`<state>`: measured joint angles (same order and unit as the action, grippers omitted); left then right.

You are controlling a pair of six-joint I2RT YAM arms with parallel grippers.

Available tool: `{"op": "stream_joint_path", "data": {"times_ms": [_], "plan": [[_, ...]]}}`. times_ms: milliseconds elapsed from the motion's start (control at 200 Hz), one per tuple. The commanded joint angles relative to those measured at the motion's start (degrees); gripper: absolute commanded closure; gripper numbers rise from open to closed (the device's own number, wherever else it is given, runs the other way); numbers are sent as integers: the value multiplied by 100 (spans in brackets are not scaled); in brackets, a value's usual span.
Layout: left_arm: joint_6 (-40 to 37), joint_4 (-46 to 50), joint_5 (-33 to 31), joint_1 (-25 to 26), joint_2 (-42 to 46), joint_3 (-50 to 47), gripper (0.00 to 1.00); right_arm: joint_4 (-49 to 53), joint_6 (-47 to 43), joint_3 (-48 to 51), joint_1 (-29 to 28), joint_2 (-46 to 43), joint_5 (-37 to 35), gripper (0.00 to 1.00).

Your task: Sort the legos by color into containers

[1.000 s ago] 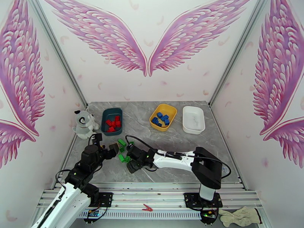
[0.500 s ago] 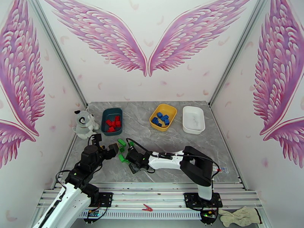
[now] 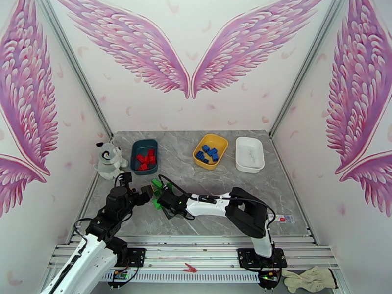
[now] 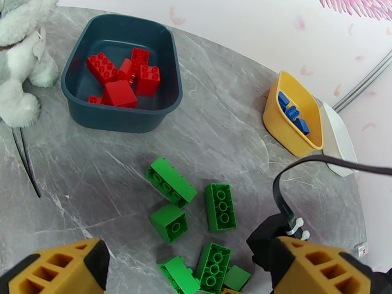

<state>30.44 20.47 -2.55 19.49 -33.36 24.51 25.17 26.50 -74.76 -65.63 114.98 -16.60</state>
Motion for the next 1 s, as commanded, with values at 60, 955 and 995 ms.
{"op": "stream_joint_path", "data": {"times_ms": [60, 955, 995], "plan": [[30, -148, 52, -50, -45, -82, 9, 16, -23, -156, 48, 185, 22, 37], [554, -1259, 213, 416, -1304, 490, 2, -653, 686, 1324, 2001, -2347, 288, 74], [484, -1335, 81, 610, -1543, 649, 2, -663, 723, 1315, 2244, -2422, 317, 74]]}}
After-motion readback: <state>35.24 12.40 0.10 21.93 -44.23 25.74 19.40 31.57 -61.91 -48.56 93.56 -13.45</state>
